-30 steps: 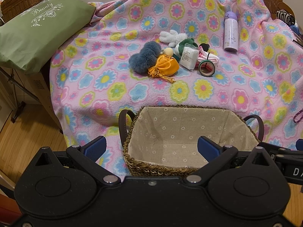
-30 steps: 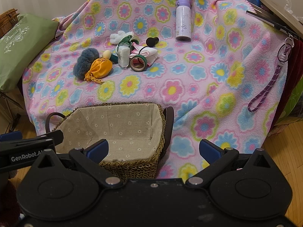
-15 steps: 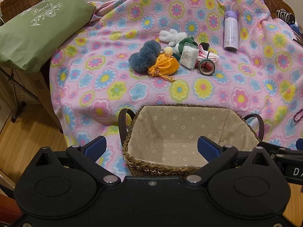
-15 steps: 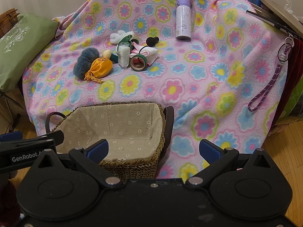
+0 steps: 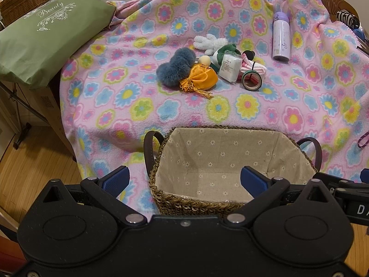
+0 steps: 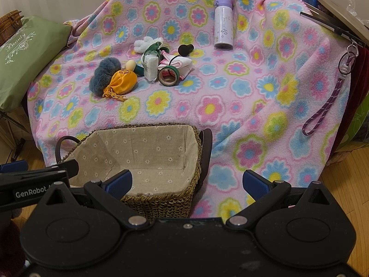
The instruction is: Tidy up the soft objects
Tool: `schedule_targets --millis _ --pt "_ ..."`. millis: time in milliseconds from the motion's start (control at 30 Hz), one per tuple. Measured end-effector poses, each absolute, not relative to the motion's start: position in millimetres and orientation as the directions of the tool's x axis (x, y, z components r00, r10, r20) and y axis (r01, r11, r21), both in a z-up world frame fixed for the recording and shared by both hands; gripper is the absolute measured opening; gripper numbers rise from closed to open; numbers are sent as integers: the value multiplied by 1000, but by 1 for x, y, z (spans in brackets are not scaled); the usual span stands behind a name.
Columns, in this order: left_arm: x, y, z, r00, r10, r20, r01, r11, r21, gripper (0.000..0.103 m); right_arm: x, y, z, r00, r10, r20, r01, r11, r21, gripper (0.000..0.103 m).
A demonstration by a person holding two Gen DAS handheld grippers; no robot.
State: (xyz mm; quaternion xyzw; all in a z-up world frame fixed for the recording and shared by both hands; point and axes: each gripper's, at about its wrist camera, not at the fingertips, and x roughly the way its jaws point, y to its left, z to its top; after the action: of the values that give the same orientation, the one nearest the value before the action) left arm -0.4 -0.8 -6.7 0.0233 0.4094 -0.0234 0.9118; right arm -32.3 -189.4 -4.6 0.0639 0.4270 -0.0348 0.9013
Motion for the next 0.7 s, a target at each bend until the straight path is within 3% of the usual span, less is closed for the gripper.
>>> schedule_targets --millis 700 --pt "-6 6 -10 666 -81 -742 67 997 -49 99 -32 -192 -8 653 -13 -757 129 987 94 102"
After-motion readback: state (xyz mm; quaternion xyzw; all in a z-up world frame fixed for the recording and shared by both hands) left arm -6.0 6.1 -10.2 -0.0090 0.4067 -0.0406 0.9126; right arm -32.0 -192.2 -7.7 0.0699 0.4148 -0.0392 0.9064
